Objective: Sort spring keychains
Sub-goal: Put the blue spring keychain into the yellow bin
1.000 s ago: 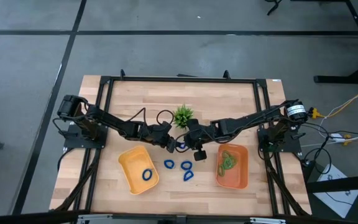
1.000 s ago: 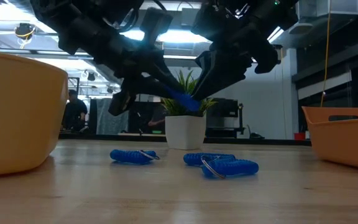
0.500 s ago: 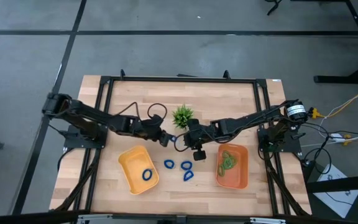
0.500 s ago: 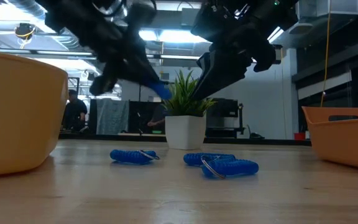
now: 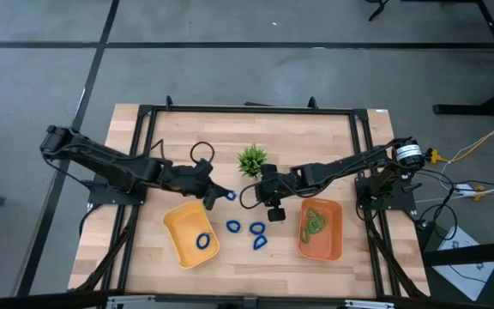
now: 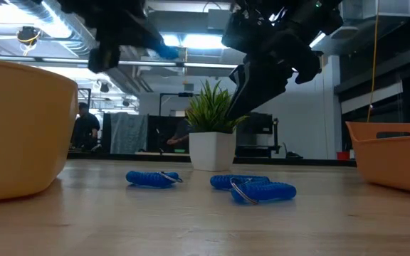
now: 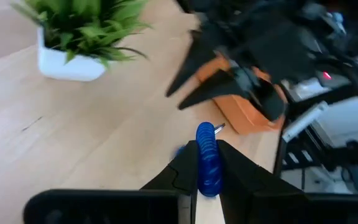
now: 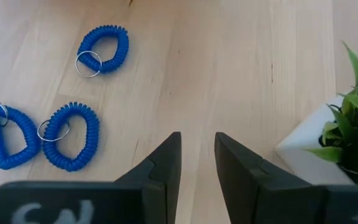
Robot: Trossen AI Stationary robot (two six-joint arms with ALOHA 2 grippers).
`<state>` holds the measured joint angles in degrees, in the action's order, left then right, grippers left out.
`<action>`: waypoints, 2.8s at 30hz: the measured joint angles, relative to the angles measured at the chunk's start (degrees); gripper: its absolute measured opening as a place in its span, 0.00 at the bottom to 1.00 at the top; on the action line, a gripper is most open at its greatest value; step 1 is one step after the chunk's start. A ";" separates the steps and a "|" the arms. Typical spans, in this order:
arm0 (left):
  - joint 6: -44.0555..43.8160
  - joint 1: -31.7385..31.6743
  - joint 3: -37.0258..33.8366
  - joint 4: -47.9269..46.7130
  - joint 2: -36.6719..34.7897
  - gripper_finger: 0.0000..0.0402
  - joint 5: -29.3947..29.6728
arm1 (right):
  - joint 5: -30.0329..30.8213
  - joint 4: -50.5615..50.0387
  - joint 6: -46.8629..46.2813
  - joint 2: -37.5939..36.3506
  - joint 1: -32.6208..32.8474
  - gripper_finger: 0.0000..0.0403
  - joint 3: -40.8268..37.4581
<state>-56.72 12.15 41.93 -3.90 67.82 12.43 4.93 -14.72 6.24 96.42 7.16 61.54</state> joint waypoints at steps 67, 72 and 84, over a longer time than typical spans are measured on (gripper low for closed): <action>-21.72 13.70 0.00 -25.57 -5.49 0.11 -13.39 | -0.01 -0.15 0.20 0.02 -0.02 0.24 0.00; -22.02 13.70 0.00 -25.55 -5.49 0.13 -13.29 | -0.02 -0.15 0.20 0.02 -0.02 0.24 0.00; -22.05 13.70 0.00 -25.53 -5.49 0.15 -9.03 | -0.02 -0.15 0.20 0.02 -0.02 0.24 0.00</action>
<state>-78.76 25.85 41.93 -29.43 62.33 3.40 4.91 -14.87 6.44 96.44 7.14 61.54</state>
